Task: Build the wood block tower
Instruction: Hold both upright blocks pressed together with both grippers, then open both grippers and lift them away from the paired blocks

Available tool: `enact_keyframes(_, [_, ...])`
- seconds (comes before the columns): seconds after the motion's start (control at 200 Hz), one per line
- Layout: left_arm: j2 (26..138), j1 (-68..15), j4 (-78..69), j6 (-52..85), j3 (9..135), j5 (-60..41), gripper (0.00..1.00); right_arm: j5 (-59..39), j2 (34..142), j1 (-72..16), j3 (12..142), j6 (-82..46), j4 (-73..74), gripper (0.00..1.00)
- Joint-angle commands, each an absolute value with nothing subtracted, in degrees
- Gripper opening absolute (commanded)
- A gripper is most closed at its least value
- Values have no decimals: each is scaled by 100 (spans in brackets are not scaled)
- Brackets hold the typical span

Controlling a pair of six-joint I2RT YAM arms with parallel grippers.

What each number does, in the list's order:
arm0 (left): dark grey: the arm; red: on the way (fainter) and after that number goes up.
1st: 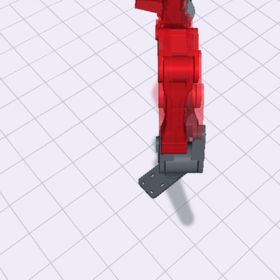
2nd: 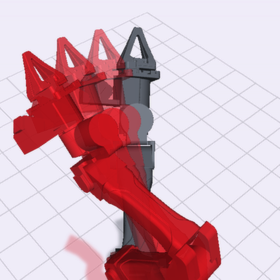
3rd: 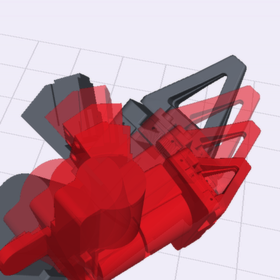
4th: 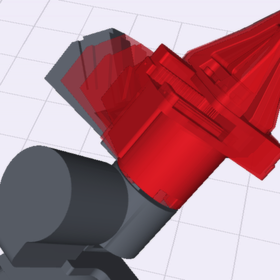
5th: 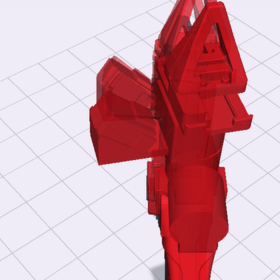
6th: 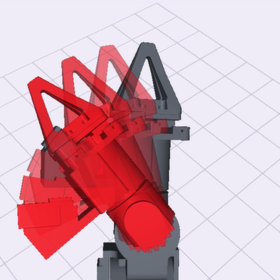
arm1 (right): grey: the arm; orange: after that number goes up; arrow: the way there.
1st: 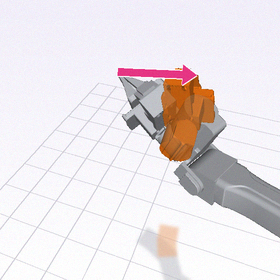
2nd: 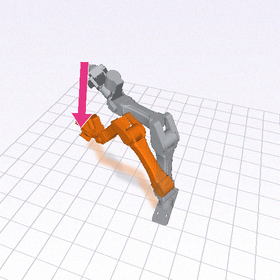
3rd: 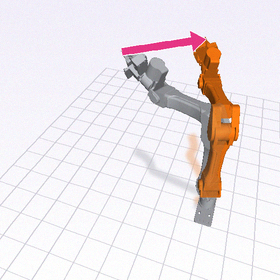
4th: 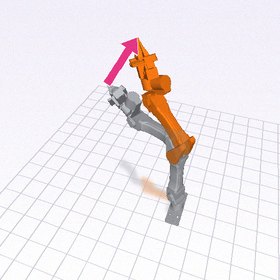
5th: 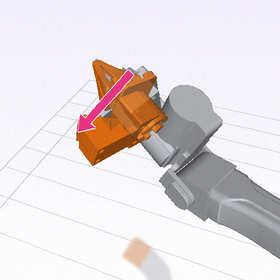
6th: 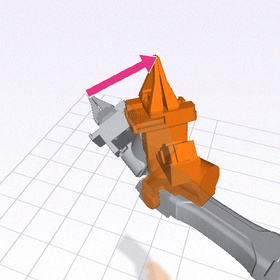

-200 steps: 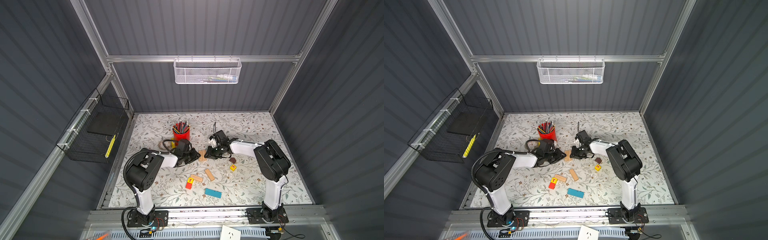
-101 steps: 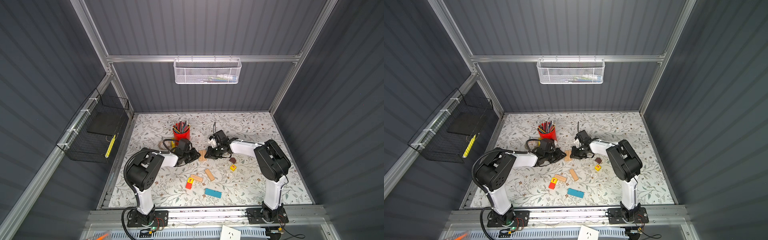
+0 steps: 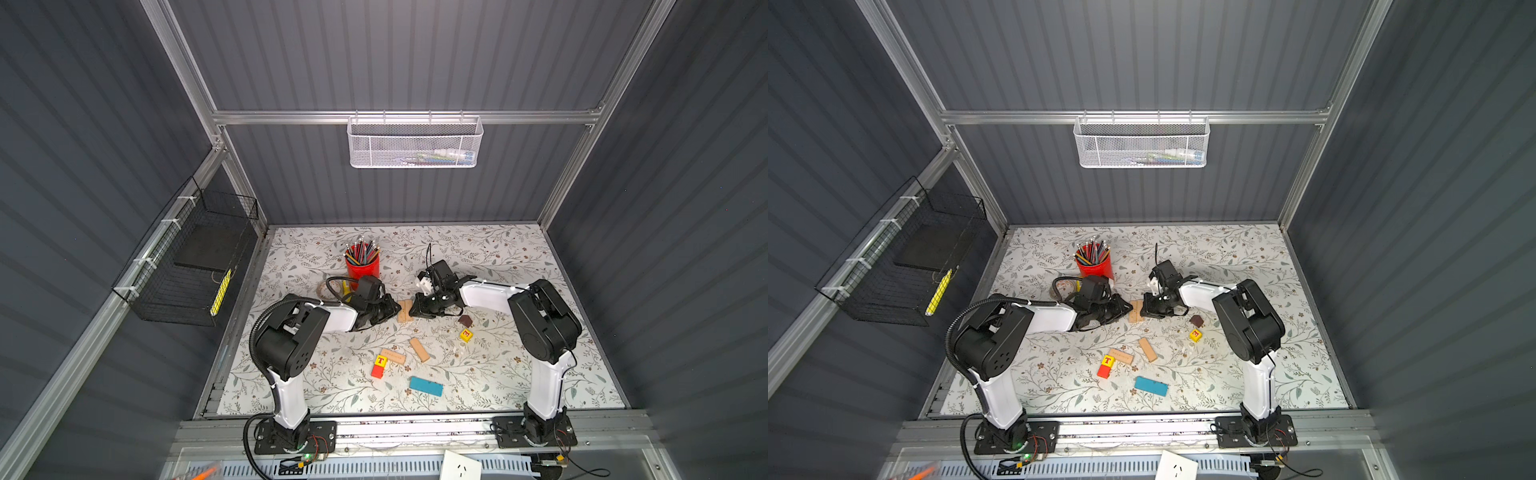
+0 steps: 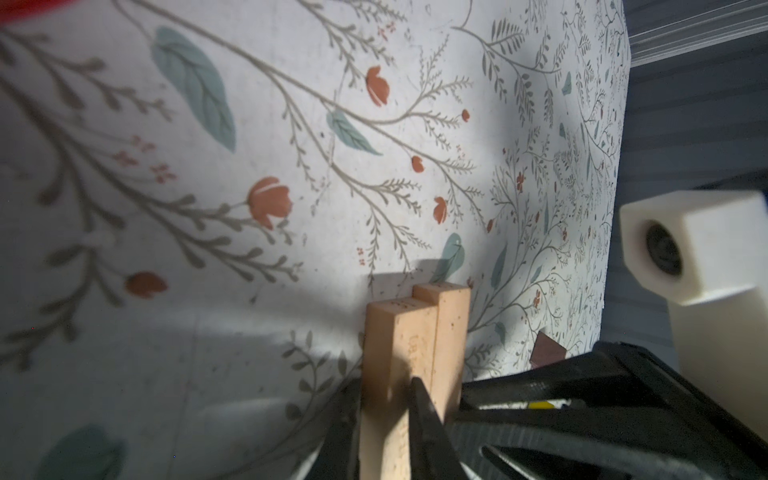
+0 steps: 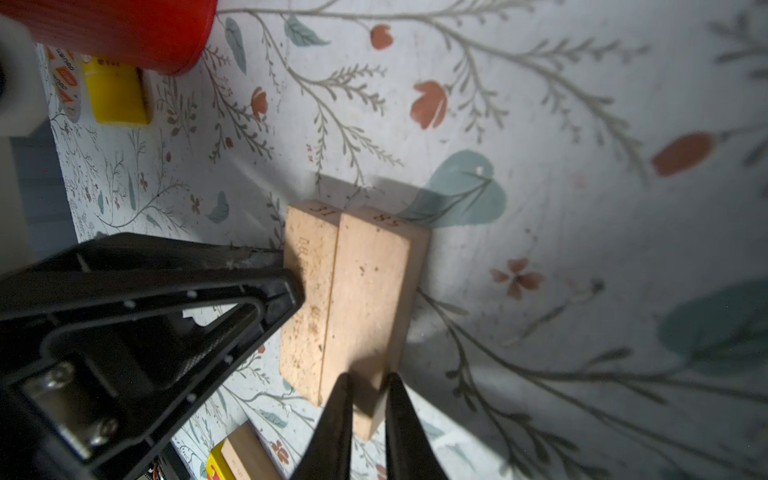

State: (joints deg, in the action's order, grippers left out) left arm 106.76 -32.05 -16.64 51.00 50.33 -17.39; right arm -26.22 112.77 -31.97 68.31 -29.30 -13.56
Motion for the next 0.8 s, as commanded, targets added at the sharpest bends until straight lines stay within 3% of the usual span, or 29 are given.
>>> enact_keyframes(0.0, [10875, -3179, -1358, 4965, 5136, -1657, 21, -2530, 11217, -3183, 6738, -2770, -1712, 18])
enact_keyframes(0.365, [10768, -3182, -1421, 5021, 5076, -1647, 22, -2733, 11164, -3213, 6685, -2834, -1545, 17])
enact_keyframes(0.791, [10124, -3186, -1548, 5112, 4772, -1702, 34, -2560, 10655, -3193, 6637, -2876, -1744, 26])
